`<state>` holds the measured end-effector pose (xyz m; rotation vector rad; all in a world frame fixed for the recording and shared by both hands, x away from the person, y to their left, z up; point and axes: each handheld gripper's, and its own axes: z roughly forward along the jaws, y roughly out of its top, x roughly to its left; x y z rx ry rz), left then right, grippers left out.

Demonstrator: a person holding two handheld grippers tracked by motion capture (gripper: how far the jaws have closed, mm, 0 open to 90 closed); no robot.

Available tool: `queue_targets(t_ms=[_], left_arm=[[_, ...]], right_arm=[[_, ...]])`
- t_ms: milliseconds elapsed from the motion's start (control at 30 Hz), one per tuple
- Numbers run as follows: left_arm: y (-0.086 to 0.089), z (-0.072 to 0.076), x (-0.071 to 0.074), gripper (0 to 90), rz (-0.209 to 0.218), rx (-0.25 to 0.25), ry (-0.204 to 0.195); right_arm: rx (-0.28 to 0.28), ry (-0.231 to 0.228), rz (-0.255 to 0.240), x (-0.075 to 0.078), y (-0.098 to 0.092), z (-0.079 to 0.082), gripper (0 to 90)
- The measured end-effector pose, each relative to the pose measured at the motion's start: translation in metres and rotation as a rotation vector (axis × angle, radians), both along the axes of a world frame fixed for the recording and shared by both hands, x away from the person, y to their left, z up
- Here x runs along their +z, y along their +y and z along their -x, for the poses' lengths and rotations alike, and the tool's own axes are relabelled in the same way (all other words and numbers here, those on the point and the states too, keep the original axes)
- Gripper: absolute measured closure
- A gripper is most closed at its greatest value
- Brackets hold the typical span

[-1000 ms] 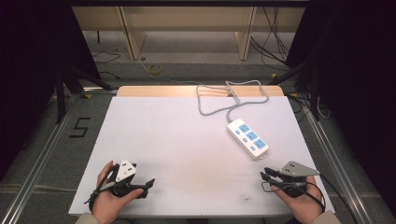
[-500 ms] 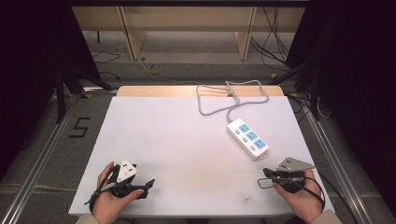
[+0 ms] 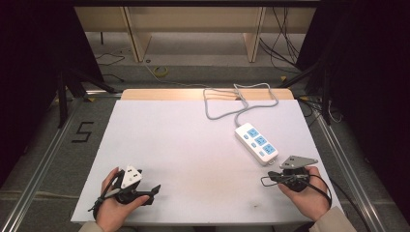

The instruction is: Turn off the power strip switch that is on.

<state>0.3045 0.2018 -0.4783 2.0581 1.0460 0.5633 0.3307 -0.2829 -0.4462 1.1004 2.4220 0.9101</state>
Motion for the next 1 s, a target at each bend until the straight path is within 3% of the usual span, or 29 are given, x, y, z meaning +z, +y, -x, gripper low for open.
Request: queue_targets(t_ms=[433,1000], left_arm=[[0.0,0.0,0.0,15.4,0.0,0.0,-0.002],[0.0,0.0,0.0,15.4,-0.003,0.001,-0.004]], right_arm=[[-0.023,0.024,0.025,0.013,0.002,-0.019,90.0],[-0.022,0.046,0.047,0.022,0.004,-0.032,90.0]])
